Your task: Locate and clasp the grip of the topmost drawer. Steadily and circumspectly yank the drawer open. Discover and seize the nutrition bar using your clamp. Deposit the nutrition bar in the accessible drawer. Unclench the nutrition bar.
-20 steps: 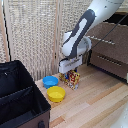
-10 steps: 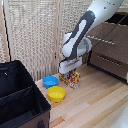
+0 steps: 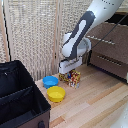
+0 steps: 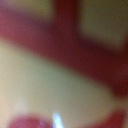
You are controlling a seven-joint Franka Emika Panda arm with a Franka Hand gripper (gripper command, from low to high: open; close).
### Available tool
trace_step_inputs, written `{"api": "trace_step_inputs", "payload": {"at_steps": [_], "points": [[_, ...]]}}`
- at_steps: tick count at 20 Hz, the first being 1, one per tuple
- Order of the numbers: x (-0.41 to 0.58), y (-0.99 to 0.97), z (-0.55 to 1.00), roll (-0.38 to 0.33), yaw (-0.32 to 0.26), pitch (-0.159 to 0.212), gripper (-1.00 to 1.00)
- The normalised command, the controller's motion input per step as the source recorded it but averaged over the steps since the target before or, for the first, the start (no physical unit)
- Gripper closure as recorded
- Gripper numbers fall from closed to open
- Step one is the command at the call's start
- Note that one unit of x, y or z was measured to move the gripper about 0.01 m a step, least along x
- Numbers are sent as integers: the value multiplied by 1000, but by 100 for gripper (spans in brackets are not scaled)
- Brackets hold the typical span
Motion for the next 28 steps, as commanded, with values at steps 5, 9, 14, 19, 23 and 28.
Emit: {"api": "trace_step_inputs", "payload": {"at_steps": [5,9,14,19,23,28], "points": [[375,-103,975,25,-29,58,100],[384,-123,1000,0,-35,50,100],[329,-97,1000,0,-33,32,100],[225,-102,1000,-9,-52,47,100],[230,0,1000,-41,-76,54,100],[22,-176,997,-10,-221,66,100]]}}
